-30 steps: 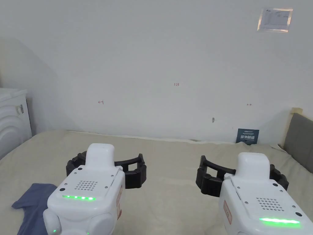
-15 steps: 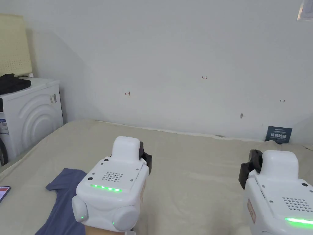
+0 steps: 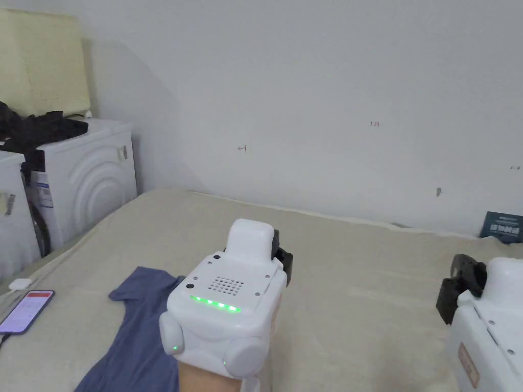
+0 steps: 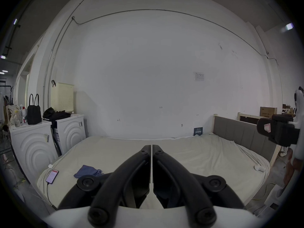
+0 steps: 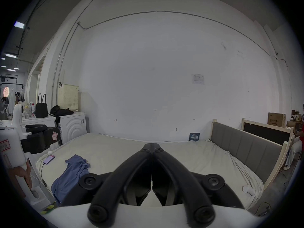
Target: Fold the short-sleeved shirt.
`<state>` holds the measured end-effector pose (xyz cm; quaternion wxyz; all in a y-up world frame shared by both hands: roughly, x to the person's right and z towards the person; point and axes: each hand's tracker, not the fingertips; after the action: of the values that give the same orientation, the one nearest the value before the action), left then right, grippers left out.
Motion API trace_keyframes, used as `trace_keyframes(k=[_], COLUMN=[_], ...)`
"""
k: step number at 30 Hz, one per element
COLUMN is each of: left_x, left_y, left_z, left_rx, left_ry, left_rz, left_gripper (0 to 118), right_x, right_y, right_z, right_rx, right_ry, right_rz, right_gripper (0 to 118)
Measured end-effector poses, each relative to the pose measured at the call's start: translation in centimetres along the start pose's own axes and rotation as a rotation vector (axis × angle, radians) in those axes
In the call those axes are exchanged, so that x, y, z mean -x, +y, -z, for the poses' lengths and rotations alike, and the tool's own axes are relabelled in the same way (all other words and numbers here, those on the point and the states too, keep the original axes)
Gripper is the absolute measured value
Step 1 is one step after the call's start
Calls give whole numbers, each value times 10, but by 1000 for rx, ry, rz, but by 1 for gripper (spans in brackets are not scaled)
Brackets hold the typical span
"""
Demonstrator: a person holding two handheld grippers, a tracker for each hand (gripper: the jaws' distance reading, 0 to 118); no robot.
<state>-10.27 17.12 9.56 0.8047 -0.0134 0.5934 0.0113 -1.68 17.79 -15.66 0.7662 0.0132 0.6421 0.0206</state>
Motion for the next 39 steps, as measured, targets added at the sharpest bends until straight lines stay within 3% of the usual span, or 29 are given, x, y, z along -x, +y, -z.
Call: trace_keyframes(k=[14, 18, 21, 24, 25, 26, 28, 29, 31, 39], left_x=[89, 107, 122, 131, 131, 131, 131, 131, 133, 131], left_y=[-16, -48, -93, -149, -166, -183, -210, -224, -248, -322], left_z=[-28, -2, 35, 77, 89, 105, 131, 144, 168, 217], left_rx=[33, 146, 276, 409, 439, 484, 585, 619, 664, 871], left_ry=[214, 249, 173, 188, 192, 188, 159, 145, 89, 178], left_rz=[40, 11, -128, -98, -82, -65, -67, -70, -29, -19], left_gripper=[1, 1, 1, 1, 5, 20, 103, 118, 117, 118], right_x=[65, 72, 69, 63, 59, 56, 51, 48, 42, 22], right_y=[-22, -38, -54, -69, -75, -81, -89, -94, -104, -122], right_z=[41, 53, 61, 73, 78, 82, 88, 91, 96, 110], right_rx=[42, 91, 127, 176, 201, 230, 269, 278, 305, 356], right_ry=[219, 253, 248, 241, 257, 259, 233, 228, 206, 156], right_rz=[68, 76, 71, 48, 46, 49, 52, 53, 52, 53], right_gripper=[1, 1, 1, 1, 1, 1, 1, 1, 1, 1])
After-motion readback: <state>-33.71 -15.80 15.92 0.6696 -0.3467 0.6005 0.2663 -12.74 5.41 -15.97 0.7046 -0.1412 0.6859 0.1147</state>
